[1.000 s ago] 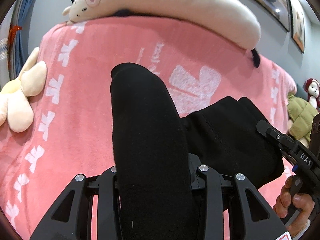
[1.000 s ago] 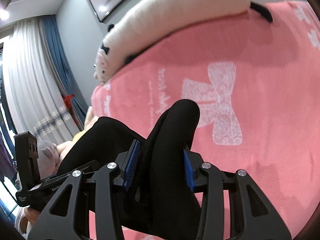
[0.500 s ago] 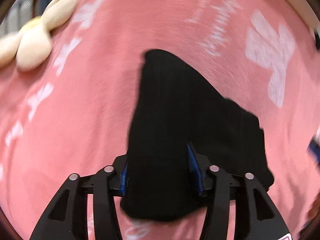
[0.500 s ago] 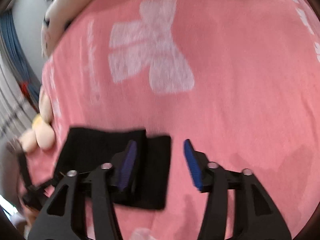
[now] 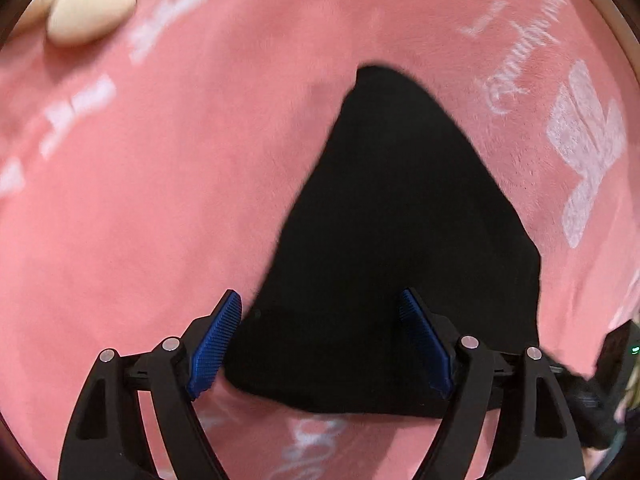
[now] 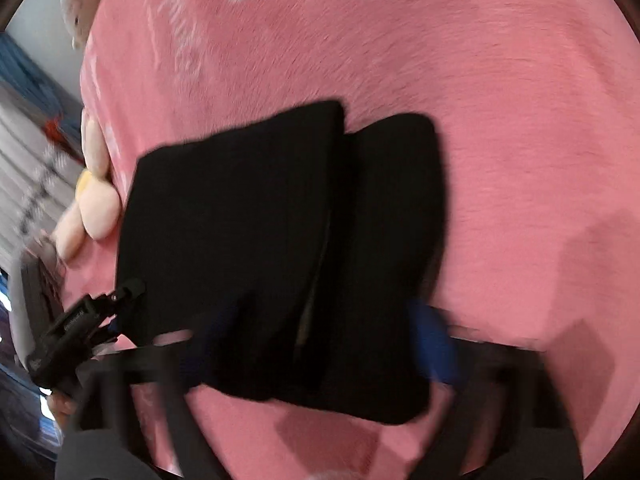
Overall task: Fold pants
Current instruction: 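Lower the pants bundle onto the blanket and open both grippers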
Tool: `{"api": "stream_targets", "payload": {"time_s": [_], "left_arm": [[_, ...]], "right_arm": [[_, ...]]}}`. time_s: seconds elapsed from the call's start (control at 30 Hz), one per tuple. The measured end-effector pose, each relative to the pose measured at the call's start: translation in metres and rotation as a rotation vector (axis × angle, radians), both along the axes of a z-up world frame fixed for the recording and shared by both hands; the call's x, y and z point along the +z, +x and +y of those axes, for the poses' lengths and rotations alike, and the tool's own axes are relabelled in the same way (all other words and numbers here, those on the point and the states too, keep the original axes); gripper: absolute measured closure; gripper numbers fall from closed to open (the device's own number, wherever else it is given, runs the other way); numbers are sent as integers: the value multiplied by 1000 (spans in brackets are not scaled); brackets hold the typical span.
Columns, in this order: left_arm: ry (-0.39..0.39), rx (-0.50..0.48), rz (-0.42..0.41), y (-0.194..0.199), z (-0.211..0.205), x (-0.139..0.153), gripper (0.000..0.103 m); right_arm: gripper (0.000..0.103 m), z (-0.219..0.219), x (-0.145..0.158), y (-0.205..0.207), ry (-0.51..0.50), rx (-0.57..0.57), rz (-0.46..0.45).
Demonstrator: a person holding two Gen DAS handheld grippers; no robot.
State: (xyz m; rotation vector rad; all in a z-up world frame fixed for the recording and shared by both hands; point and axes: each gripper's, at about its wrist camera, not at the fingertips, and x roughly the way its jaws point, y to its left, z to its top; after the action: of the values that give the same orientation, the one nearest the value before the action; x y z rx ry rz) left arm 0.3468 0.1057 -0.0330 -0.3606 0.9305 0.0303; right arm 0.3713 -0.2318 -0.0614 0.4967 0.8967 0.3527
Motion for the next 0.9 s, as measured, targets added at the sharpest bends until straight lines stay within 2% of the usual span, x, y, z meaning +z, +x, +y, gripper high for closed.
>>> {"api": "stream_targets", "payload": {"time_s": [0.03, 0.07, 0.1, 0.13, 0.2, 0.23, 0.27, 0.3, 0.33, 0.37, 0.4, 0.43, 0.47, 0.53, 0.57, 0.63, 0.7, 0.77, 0.8, 0.87, 0.9], "left_arm": [[10, -6, -11, 1, -2, 1, 36], [18, -29, -25, 1, -6, 5, 49], [11, -54, -37, 0, -9, 11, 52], [2, -81, -53, -2, -14, 21, 57], [-33, -144, -88, -6, -20, 33, 58], [-28, -170, -87, -6, -27, 33, 57], [-17, -178, -69, -4, -34, 27, 50], [-3, -183, -50, 0, -39, 18, 46], [24, -190, -18, 7, -47, 0, 39], [39, -181, -14, 10, -52, -12, 36], [35, -163, -24, 10, -52, -18, 35], [16, -133, -31, 6, -49, -14, 35], [21, -107, -38, 0, -47, -3, 36], [77, -82, -104, -13, -47, 18, 37], [126, -75, -139, -17, -48, 26, 37], [239, -92, -144, -13, -58, 29, 37], [309, -125, -70, 5, -67, 13, 36], [337, -123, -45, 17, -70, 1, 33], [348, -119, -38, 20, -70, -3, 32], [337, -106, -31, 30, -67, -4, 31], [326, -107, -23, 33, -64, -3, 30]], "right_arm": [[75, -4, 12, -1, 14, 0, -16], [81, -12, 32, -7, 39, -7, -58], [82, -20, 59, -17, 20, -17, -119], [83, -23, 72, -24, 0, -21, -151], [83, -34, 100, -47, -102, -41, -229], [81, -36, 101, -52, -158, -58, -245], [73, -38, 88, -51, -241, -72, -231], [66, -39, 76, -47, -283, -71, -196], [61, -41, 52, -37, -339, -75, -108], [62, -49, 34, -35, -367, -129, -21], [62, -56, 34, -43, -301, -160, -32], [62, -61, 42, -54, -222, -176, -75], [65, -62, 54, -66, -185, -186, -122], [71, -51, 73, -80, -177, -146, -191], [75, -34, 81, -80, -183, -84, -214], [78, -6, 77, -67, -218, -1, -205], [78, 5, 62, -43, -256, 19, -157], [82, 9, 29, -6, -279, 19, -55], [83, 6, 25, 2, -250, 14, -37], [81, 5, 44, 3, -214, -19, -39], [81, 7, 56, 2, -208, -22, -74]]}}
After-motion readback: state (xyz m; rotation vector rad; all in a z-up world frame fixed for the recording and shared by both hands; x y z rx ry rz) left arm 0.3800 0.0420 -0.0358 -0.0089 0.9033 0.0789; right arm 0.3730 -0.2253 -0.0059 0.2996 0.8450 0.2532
